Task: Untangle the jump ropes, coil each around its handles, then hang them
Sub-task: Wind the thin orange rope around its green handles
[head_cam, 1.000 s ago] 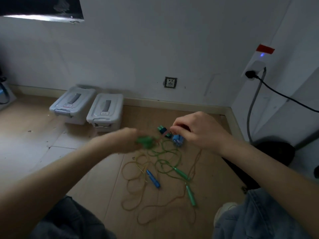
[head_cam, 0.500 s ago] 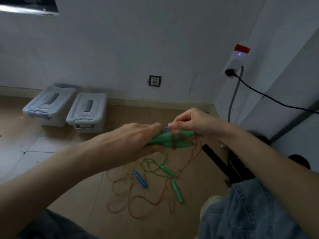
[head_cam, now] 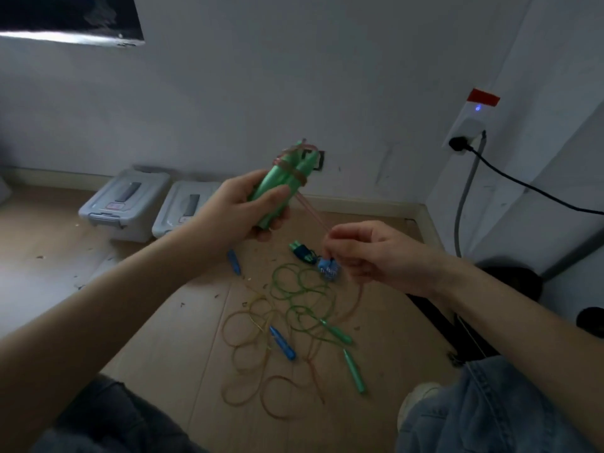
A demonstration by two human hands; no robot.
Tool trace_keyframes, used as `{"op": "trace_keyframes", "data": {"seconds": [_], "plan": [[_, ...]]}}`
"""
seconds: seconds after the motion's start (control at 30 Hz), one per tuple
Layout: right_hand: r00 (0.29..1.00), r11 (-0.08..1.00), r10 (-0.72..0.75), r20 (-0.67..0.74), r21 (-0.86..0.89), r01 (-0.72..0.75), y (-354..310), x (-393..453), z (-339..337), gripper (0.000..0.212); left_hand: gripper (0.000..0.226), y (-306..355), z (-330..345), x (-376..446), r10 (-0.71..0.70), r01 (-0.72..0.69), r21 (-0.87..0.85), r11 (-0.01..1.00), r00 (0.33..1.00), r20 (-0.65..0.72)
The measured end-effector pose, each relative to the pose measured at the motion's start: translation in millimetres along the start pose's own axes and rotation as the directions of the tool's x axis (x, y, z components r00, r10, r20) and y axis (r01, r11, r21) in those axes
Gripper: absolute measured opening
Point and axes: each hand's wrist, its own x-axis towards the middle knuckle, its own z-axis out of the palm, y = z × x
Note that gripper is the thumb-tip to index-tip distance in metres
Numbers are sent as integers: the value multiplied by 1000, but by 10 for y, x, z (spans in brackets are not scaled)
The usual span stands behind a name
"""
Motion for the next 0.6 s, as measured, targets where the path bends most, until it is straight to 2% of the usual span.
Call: {"op": "trace_keyframes", "data": {"seconds": [0.03, 0.07, 0.13, 0.17, 0.27, 0.33, 0.47, 0.53, 0.6], "plan": [[1000, 997, -13, -23, -83, 11, -19, -6, 14, 25, 14, -45, -57, 34, -9, 13, 55, 998, 997, -72], [999, 995, -9, -32, -103, 6, -47, -15, 31, 26, 12, -98, -104, 65, 17, 4, 185, 983, 993, -115], [1000, 996, 12, 0, -89, -12, -87, -16, 66, 27, 4, -222, -129, 102, 91, -25, 510, 860, 990, -105], [1000, 993, 26, 8, -115, -24, -98, -11, 82, 28, 2, -283, -105, 109, 81, -10, 621, 784, 993, -87], [997, 976, 76, 0, -202, -75, -85, 10, 129, 30, 11, -440, 68, 63, -129, 49, 818, 574, 991, 31], [995, 960, 90, -41, -264, -97, -64, 9, 138, 33, 19, -501, 200, -6, -252, -39, 872, 487, 950, 183], [984, 908, 101, -150, -390, -153, 20, 23, 179, 38, 32, -461, 371, -148, -371, -193, 882, 430, 853, 368], [967, 867, 91, -236, -458, -194, 54, 53, 166, 39, 31, -417, 420, -197, -365, -253, 857, 449, 823, 434], [960, 838, 88, -267, -501, -217, 66, 64, 142, 40, 27, -354, 432, -248, -303, -338, 804, 490, 799, 520]]}}
